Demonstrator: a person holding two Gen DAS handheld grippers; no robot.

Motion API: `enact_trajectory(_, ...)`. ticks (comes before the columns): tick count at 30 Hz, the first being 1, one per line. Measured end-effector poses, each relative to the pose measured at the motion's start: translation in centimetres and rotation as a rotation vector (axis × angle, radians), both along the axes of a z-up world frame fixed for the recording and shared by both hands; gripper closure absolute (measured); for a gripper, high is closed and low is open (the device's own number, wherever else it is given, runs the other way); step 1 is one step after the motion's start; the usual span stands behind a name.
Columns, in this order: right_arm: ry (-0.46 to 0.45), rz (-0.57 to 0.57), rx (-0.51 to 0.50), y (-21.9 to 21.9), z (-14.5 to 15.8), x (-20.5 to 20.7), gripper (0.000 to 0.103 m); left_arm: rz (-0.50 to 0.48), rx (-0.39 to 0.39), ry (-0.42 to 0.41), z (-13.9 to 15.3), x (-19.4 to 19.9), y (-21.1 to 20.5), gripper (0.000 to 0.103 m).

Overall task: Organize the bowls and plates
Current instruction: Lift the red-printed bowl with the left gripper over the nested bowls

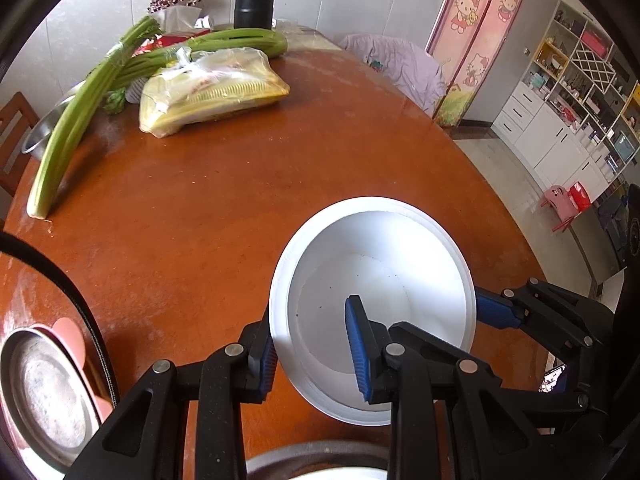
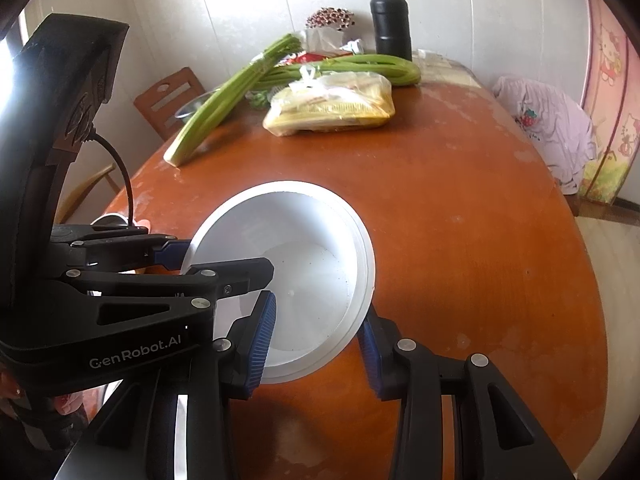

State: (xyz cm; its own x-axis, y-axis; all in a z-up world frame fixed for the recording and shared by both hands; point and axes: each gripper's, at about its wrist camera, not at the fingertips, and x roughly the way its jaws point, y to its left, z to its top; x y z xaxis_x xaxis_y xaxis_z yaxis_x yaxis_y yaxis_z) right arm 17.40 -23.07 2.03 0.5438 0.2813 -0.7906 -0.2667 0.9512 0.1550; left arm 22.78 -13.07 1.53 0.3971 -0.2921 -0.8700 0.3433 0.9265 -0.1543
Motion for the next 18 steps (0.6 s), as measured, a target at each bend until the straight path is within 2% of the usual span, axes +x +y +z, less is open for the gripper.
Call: enact_trajectory(18,-0.072,0.033,-0.018,2.6,2.6,-3.8,0.060,0.022,-0.023,-0.088,3.0,-4.2,2.9,0.072)
